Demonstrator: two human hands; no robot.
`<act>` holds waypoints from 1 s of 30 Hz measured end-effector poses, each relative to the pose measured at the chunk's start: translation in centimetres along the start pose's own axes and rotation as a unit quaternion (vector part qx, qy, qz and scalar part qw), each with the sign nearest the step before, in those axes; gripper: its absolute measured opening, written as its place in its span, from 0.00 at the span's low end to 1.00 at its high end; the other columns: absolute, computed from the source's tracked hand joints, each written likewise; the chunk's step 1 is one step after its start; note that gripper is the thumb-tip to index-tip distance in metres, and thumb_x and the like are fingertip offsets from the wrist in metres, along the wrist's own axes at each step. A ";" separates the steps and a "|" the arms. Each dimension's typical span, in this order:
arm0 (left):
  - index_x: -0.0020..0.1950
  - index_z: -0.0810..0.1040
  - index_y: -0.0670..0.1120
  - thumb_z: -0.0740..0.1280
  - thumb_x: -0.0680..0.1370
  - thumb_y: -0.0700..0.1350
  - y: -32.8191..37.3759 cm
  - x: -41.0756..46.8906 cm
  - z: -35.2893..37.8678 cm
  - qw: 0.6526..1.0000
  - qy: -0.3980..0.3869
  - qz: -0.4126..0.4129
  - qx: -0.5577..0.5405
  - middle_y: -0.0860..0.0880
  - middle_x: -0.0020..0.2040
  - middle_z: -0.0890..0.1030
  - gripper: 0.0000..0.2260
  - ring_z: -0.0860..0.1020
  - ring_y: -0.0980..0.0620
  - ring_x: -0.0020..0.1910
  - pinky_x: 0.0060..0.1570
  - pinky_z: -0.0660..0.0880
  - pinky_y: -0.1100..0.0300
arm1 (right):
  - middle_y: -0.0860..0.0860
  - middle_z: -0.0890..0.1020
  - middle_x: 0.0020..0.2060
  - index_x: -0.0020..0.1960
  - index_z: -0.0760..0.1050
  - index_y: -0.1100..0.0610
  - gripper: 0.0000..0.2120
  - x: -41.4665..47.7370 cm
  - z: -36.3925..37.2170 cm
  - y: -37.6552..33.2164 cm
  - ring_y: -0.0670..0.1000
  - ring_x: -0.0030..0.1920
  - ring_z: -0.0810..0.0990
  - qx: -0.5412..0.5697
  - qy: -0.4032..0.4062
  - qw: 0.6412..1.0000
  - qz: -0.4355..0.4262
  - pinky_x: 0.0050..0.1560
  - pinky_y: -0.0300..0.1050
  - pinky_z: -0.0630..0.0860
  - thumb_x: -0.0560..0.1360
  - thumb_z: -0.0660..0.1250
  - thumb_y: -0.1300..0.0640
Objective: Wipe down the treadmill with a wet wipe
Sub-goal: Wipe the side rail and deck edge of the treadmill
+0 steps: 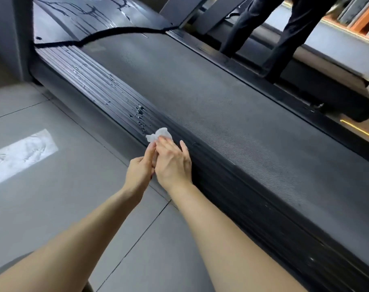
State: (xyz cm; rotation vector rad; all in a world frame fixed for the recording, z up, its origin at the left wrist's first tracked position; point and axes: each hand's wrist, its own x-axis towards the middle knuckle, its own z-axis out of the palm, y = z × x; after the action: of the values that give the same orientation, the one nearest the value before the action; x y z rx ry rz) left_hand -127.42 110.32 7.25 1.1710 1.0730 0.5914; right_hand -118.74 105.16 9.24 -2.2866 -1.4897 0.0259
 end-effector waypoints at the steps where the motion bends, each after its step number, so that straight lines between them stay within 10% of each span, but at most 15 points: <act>1: 0.31 0.68 0.46 0.65 0.78 0.69 -0.2 0.4 -0.1 1.000 0.002 -0.002 -0.006 0.49 0.28 0.68 0.29 0.64 0.53 0.27 0.29 0.62 0.60 | 0.46 0.73 0.74 0.75 0.70 0.50 0.22 -0.2 -0.3 0.4 0.45 0.75 0.68 -0.016 -0.007 1.000 0.001 0.80 0.58 0.52 0.83 0.53 0.55; 11: 0.30 0.75 0.38 0.64 0.80 0.67 -1.1 1.5 0.0 0.997 0.030 0.055 0.033 0.48 0.26 0.69 0.34 0.65 0.49 0.28 0.36 0.66 0.56 | 0.49 0.78 0.70 0.68 0.78 0.55 0.18 -13.5 -8.2 13.8 0.50 0.70 0.75 -0.120 0.046 0.945 0.300 0.76 0.58 0.63 0.82 0.56 0.56; 14: 0.31 0.76 0.36 0.64 0.81 0.65 -0.9 1.6 -0.1 0.997 0.016 0.062 0.035 0.47 0.26 0.70 0.34 0.66 0.52 0.26 0.37 0.68 0.57 | 0.47 0.78 0.65 0.60 0.76 0.54 0.12 -8.9 -6.2 10.5 0.52 0.59 0.79 -0.134 0.027 0.962 0.235 0.68 0.58 0.71 0.79 0.59 0.60; 22: 0.31 0.78 0.37 0.64 0.81 0.63 -0.5 2.1 -0.4 0.999 0.001 0.038 0.033 0.44 0.27 0.73 0.32 0.71 0.48 0.30 0.39 0.70 0.56 | 0.49 0.67 0.77 0.76 0.66 0.54 0.20 7.2 0.3 1.3 0.50 0.77 0.62 -0.080 -0.056 0.992 0.080 0.79 0.56 0.51 0.85 0.54 0.55; 30: 0.30 0.79 0.43 0.63 0.81 0.64 0.4 2.1 -1.0 0.998 -0.033 0.007 0.060 0.49 0.25 0.74 0.30 0.69 0.58 0.22 0.33 0.66 0.59 | 0.43 0.77 0.64 0.64 0.73 0.49 0.13 -6.1 -6.0 9.0 0.47 0.63 0.76 -0.114 -0.004 0.981 0.158 0.70 0.56 0.69 0.81 0.57 0.54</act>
State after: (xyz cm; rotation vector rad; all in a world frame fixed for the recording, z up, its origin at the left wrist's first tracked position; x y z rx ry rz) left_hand -127.44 112.66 6.83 1.2948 1.0562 0.5026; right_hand -112.08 94.72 10.33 -2.6904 -1.1681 -0.0471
